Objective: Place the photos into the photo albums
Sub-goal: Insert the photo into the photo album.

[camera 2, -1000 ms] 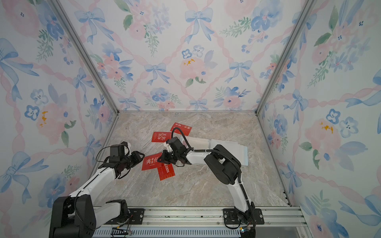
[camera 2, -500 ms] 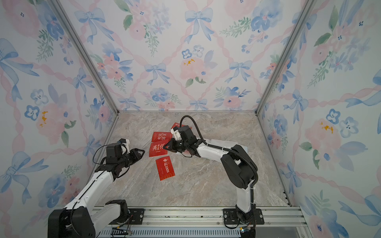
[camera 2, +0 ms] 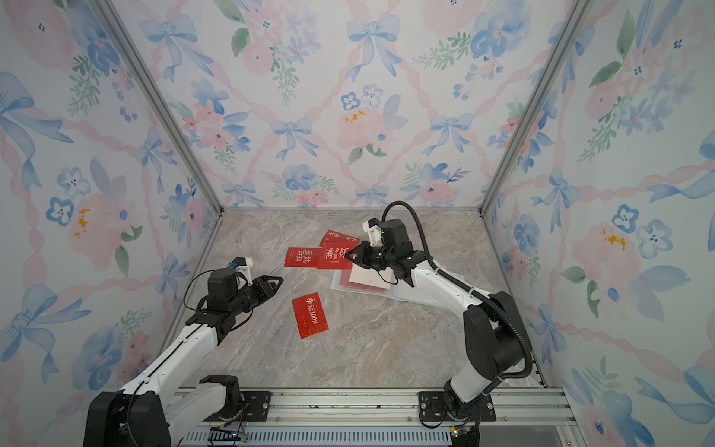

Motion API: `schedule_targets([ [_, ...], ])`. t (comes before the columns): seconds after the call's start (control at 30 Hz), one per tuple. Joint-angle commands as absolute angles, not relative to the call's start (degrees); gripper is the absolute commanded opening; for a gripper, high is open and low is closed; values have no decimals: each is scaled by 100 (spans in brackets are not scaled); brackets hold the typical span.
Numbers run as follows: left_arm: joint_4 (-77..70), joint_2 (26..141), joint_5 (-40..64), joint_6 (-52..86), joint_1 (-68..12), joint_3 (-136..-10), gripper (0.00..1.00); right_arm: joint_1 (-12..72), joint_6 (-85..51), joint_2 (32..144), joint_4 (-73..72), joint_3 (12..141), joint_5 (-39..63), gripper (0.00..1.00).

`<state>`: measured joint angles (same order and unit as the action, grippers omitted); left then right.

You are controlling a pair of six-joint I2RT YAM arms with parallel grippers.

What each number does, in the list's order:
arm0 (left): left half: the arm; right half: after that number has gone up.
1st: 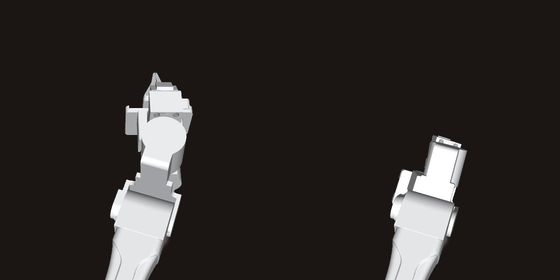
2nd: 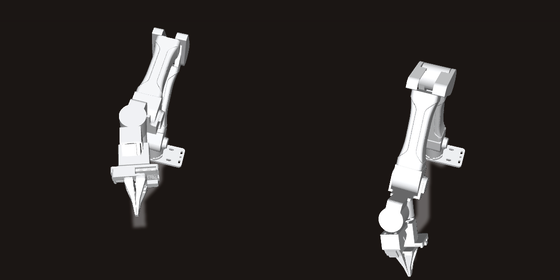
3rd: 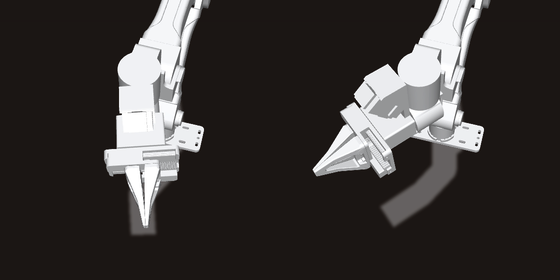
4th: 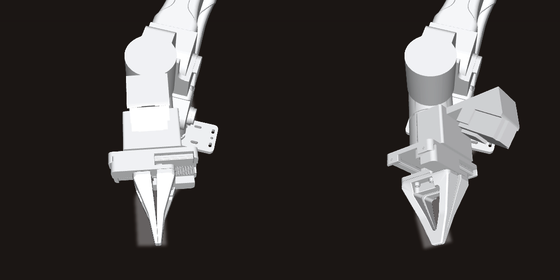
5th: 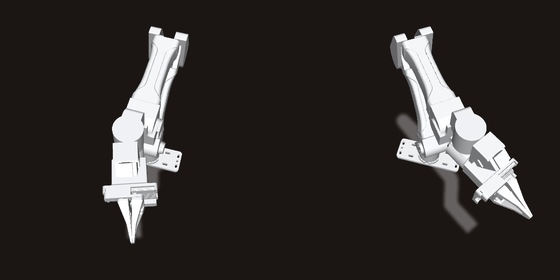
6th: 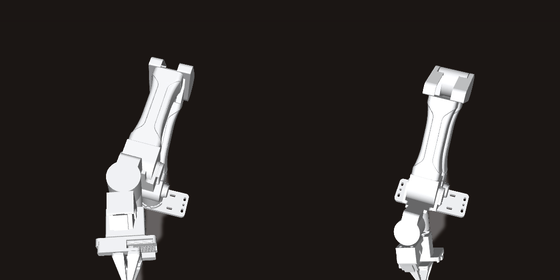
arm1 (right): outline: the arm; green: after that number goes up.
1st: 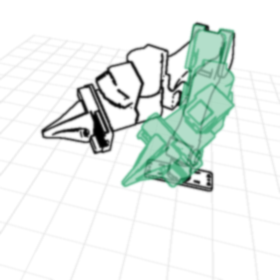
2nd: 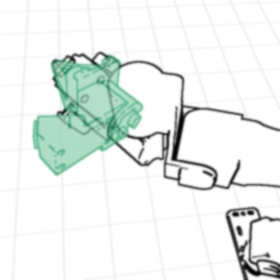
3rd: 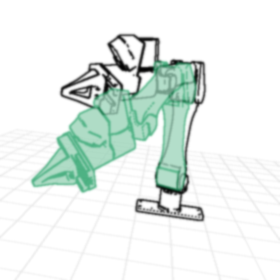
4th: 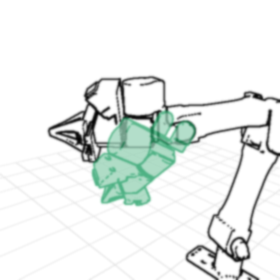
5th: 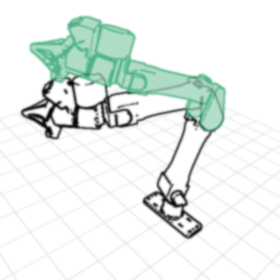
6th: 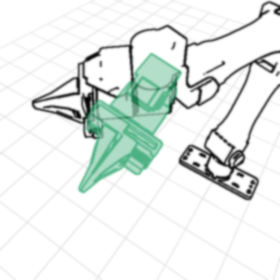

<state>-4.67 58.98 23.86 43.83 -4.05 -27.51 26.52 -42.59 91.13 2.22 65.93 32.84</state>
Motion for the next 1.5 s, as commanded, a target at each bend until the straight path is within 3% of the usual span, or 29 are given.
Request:
schedule_targets([
  [0.0, -1064, 5973, 2327, 4691, -539, -2638, 44, 2272, -3789, 8674, 932, 6421, 3410, 2],
  [0.2, -1767, 6176, 2264, 4917, -855, -2597, 44, 1579, -3243, 7946, 1677, 6172, 3242, 3],
  [0.67, -2153, 7344, 1827, 4927, -2159, -3221, 45, -104, -3190, 6579, 1725, 4811, 3178, 3],
  [0.97, -2263, 8418, 1840, 4913, -2836, -4077, 44, -651, -3209, 6462, 1591, 4365, 3665, 3],
  [1.47, -2320, 9861, 2223, 4949, -2976, -5318, 44, -711, -3137, 7202, 1084, 4192, 3849, 4],
])
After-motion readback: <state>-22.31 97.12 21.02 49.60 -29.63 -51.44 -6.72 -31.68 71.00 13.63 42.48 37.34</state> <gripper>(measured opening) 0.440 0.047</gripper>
